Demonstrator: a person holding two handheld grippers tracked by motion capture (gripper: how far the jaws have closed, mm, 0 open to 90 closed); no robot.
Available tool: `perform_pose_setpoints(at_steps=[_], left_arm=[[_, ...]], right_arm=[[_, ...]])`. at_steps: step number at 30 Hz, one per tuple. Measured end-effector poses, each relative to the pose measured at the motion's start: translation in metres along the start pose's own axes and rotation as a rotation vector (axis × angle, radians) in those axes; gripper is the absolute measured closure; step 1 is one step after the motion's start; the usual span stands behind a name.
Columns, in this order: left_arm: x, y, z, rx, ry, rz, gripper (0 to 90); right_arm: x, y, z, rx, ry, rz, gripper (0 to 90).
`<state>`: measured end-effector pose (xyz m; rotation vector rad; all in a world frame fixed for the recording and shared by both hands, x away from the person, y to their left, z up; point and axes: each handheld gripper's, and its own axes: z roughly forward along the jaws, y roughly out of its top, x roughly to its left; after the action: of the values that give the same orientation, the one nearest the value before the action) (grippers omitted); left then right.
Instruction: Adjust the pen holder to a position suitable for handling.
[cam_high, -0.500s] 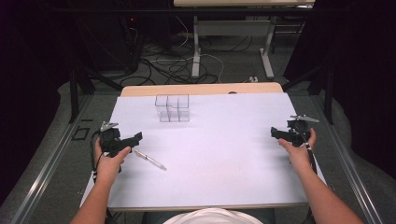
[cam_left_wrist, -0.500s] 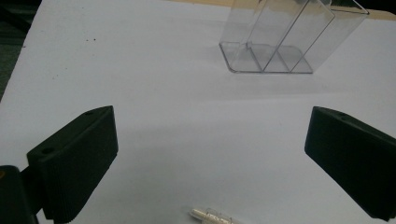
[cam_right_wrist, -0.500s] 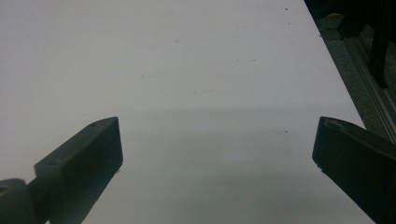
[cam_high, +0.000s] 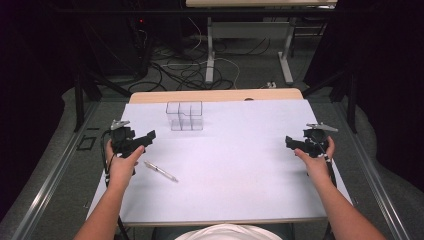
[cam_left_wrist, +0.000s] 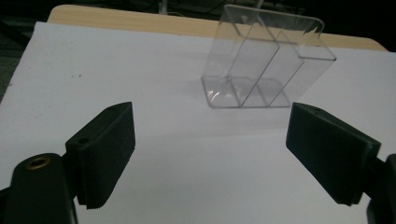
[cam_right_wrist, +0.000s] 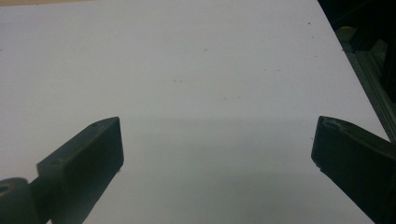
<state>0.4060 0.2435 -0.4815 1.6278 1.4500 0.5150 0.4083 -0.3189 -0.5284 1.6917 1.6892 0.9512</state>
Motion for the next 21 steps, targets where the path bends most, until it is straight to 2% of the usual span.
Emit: perform_pose_setpoints(at_steps=[4,6,9,11,12,18,21], left_arm=[[-0.013,0.018,0.006,-0.013,-0.001,0.005,19.8],[-0.019,0.027,0.009,-0.023,0.008,0.014,24.9],[-0.028,0.041,0.015,-0.011,0.007,0.028,30.3],[-0.031,0.046,0.018,-0.008,0.017,0.04,32.2],[-0.035,0.054,0.023,0.001,0.034,0.055,33.2],[-0.041,0.074,0.037,0.032,0.061,0.072,35.6],[-0.043,0.081,0.044,0.038,0.082,0.065,37.0]], right_arm=[[0.002,-0.001,-0.003,-0.005,0.01,-0.002,2.8],[0.002,0.0,-0.004,-0.013,0.015,0.004,4.4],[0.001,0.0,-0.004,-0.012,0.019,0.018,5.8],[0.001,-0.001,-0.004,-0.004,0.022,0.02,6.1],[0.002,-0.001,-0.003,0.001,0.026,0.028,6.1],[0.002,-0.003,-0.003,0.003,0.03,0.018,6.3],[0.002,-0.003,-0.003,0.009,0.033,0.02,6.4]])
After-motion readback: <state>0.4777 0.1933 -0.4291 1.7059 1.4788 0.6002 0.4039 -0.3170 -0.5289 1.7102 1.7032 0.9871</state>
